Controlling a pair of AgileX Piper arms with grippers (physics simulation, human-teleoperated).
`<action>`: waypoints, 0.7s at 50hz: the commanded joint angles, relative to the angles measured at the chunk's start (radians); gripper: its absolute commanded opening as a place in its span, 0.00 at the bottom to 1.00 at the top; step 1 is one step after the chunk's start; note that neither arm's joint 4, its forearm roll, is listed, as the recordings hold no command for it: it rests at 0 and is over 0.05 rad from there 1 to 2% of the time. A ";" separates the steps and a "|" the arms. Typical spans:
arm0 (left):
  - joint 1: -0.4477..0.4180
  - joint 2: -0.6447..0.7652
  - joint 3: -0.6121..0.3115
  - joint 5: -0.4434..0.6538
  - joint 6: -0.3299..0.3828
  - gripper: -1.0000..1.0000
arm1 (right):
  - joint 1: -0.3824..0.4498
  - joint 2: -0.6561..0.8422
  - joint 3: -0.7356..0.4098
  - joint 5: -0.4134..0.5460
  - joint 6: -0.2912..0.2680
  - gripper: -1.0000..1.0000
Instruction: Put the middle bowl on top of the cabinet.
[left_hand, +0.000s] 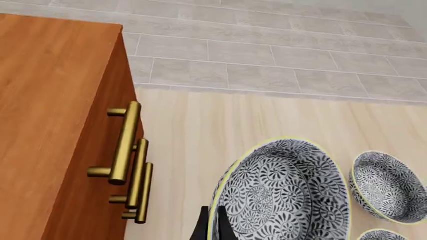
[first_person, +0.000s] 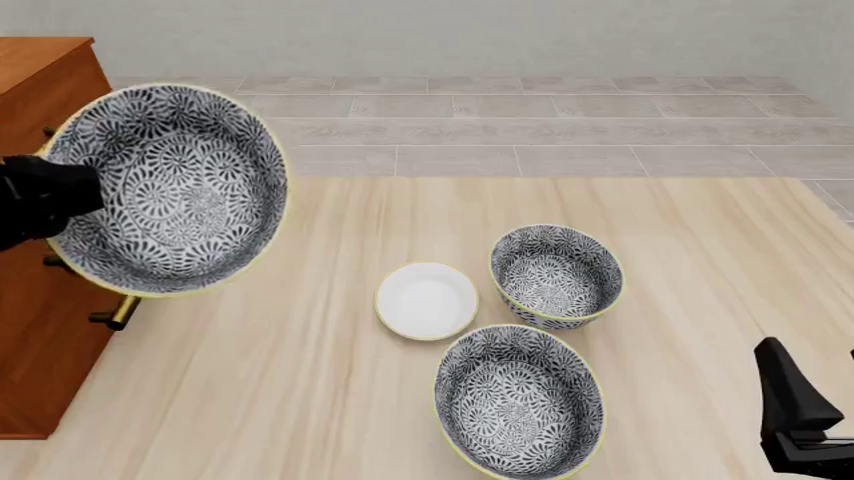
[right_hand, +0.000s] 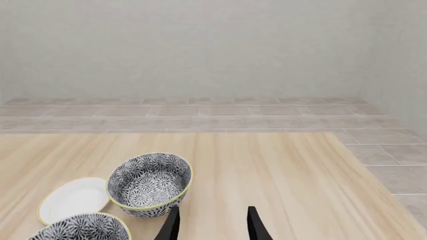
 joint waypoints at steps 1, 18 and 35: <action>0.022 0.001 -0.066 0.028 0.012 0.00 | 0.000 0.000 0.000 -0.002 0.002 1.00; 0.041 0.025 -0.163 0.090 -0.004 0.00 | 0.003 0.000 0.000 -0.002 0.003 1.00; 0.069 0.043 -0.253 0.140 -0.018 0.00 | 0.007 -0.001 0.000 -0.007 0.008 1.00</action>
